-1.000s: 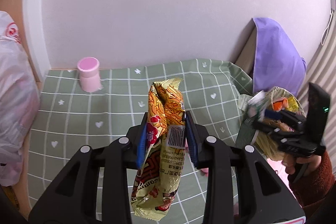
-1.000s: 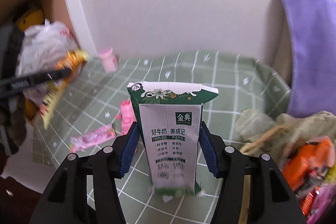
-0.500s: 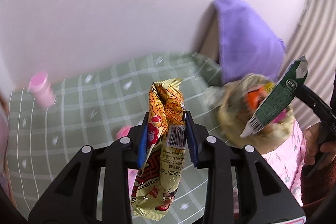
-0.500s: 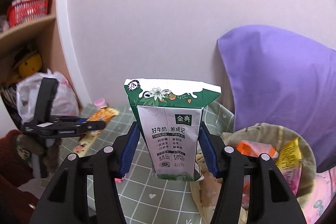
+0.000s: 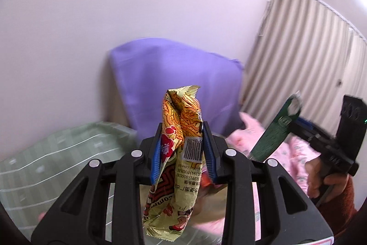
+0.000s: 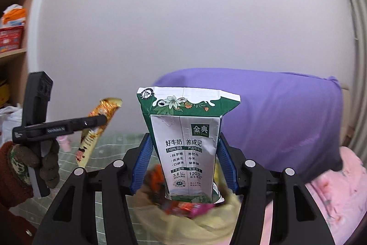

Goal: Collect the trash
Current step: 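Carry the yellow wrapper and milk carton over the yellow trash bag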

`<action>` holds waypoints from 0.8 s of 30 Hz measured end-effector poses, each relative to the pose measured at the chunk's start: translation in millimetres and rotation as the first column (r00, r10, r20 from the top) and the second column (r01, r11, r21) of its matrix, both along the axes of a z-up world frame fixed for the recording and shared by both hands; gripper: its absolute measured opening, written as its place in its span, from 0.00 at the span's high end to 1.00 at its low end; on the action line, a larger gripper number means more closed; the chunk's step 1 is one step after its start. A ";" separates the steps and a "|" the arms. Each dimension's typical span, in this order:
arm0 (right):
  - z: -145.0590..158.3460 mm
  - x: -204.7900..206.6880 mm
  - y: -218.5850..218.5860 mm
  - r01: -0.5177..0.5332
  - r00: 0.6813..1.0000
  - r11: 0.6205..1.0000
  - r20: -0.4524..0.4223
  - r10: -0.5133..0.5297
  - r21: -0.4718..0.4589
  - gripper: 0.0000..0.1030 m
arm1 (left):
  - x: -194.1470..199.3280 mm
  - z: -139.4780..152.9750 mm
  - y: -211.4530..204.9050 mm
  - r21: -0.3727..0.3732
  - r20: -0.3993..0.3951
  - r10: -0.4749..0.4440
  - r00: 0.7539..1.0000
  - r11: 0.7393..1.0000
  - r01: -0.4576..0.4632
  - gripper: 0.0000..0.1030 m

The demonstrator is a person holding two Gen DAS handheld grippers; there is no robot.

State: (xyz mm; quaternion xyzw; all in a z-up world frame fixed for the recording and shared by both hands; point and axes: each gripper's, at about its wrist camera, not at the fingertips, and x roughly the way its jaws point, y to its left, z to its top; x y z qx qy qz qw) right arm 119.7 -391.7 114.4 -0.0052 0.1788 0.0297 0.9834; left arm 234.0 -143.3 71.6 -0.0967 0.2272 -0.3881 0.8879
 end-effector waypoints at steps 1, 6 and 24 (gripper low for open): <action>-1.7 -4.2 -8.6 0.033 0.999 0.999 -0.003 -0.033 0.001 0.48 | 2.0 0.5 -10.1 -0.010 0.004 -0.019 1.000 1.000 0.019 0.71; -9.5 -22.4 -40.0 0.146 0.989 0.989 -0.012 -0.146 0.016 0.48 | 18.4 -3.9 -72.8 -0.084 0.014 -0.114 0.993 0.990 0.115 0.71; -35.5 -5.2 -51.9 0.173 0.983 0.982 -0.070 -0.167 0.075 0.48 | 56.4 -95.2 -107.8 0.128 -0.198 -0.059 0.978 0.988 0.086 0.71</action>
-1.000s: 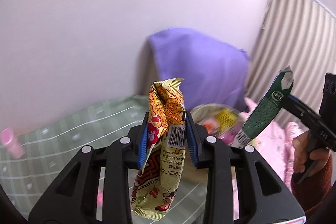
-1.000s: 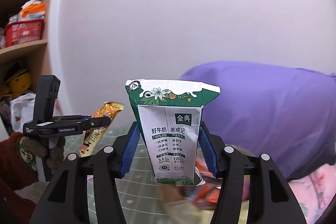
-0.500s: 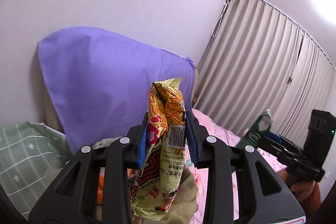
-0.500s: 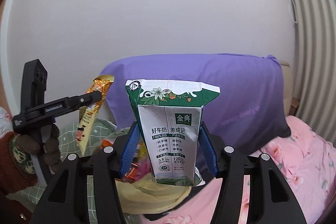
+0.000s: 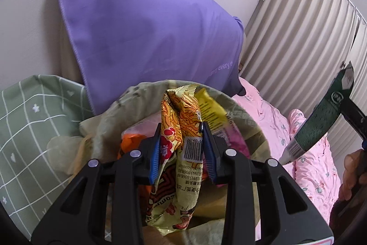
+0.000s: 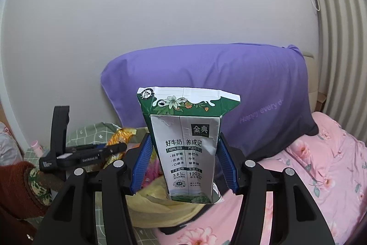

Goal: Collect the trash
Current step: 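Carry the yellow wrapper and milk carton over the yellow trash bag, then open both tools to drop the wrapper and carton into the bag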

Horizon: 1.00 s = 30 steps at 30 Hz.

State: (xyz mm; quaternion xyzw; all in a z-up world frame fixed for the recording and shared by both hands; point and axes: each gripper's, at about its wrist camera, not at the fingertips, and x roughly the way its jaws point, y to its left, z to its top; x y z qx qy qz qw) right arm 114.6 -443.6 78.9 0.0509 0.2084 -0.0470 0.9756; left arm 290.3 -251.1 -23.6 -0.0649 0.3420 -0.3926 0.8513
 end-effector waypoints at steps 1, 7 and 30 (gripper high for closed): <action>0.2 4.7 4.3 -0.012 1.000 1.000 0.003 0.012 -0.001 0.48 | -2.6 0.6 4.4 0.000 0.002 0.004 1.000 1.000 -0.004 0.69; -1.1 27.7 26.6 -0.086 0.996 0.996 0.001 0.086 -0.012 0.48 | 1.5 4.1 23.6 0.007 0.013 0.025 1.000 1.000 -0.025 0.69; -91.4 112.5 32.7 -0.176 0.964 0.974 -0.176 0.200 0.145 0.48 | 2.2 -12.9 9.6 0.139 -0.024 -0.073 0.997 0.987 0.076 0.71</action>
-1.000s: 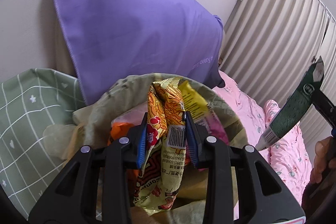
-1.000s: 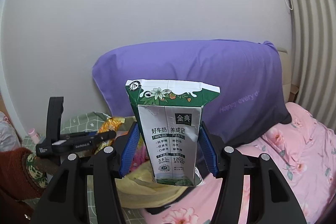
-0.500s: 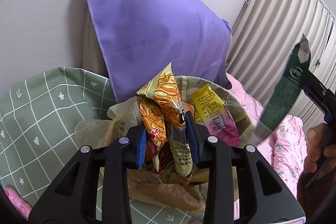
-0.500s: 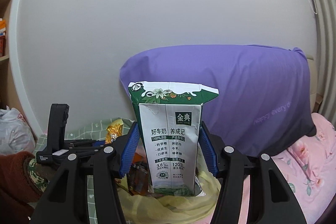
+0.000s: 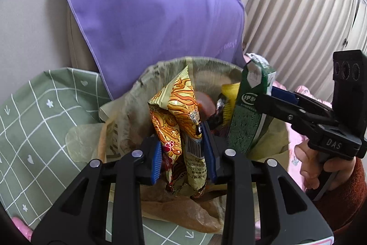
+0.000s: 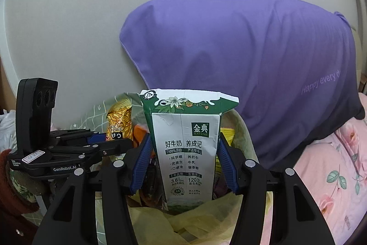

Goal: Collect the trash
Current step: 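Open both tools to drop the wrapper and carton into the bag, then grasp the pink candy stick with the left tool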

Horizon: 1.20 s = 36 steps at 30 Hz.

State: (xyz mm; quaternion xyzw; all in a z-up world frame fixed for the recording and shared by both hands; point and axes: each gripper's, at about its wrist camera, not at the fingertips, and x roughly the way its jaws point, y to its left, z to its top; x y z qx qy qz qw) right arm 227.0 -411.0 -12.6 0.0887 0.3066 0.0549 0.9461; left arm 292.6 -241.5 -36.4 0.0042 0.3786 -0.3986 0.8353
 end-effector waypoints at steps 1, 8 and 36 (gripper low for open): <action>-3.6 0.4 -0.9 0.001 1.000 1.000 -0.011 -0.001 0.000 0.48 | 1.7 -2.7 -1.2 0.006 -0.007 0.002 1.000 1.000 -0.002 0.71; -5.6 -7.6 -0.1 0.001 1.000 1.000 -0.016 -0.001 -0.025 0.48 | 8.5 -0.9 0.7 -0.040 -0.057 -0.009 0.998 0.999 0.006 0.66; 39.0 -35.7 83.4 -0.144 0.985 0.982 0.080 0.154 -0.121 0.42 | -77.2 -20.9 297.4 0.054 0.035 0.527 0.849 0.847 -0.528 0.38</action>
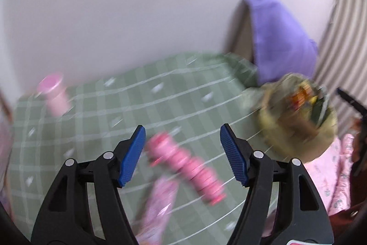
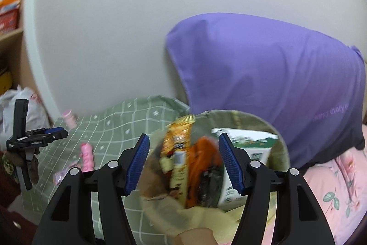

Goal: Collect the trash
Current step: 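Grasp the pink candy stick with the left tool, then carry the pink candy stick to the yellow bag and release it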

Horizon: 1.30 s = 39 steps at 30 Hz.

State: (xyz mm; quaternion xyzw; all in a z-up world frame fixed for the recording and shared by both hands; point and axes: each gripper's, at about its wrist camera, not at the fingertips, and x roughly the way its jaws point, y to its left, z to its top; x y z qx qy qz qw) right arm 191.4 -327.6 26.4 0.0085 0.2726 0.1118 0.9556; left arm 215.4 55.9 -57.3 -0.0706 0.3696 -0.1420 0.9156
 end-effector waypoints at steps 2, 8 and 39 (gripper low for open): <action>-2.1 -5.8 11.9 -0.027 1.000 1.000 0.003 0.027 -0.009 0.42 | -12.5 -19.0 14.7 0.039 -0.041 0.031 0.999 0.999 -0.029 0.38; -9.6 -20.1 36.4 -0.116 0.993 0.993 -0.006 0.116 -0.017 0.42 | -34.3 -64.7 6.8 0.160 -0.185 -0.024 0.982 0.986 0.054 0.49; -33.9 -91.0 -39.7 0.118 0.993 0.993 -0.014 -0.118 0.021 0.42 | 44.6 74.6 -243.6 -0.085 0.030 -0.472 0.881 0.877 0.473 0.89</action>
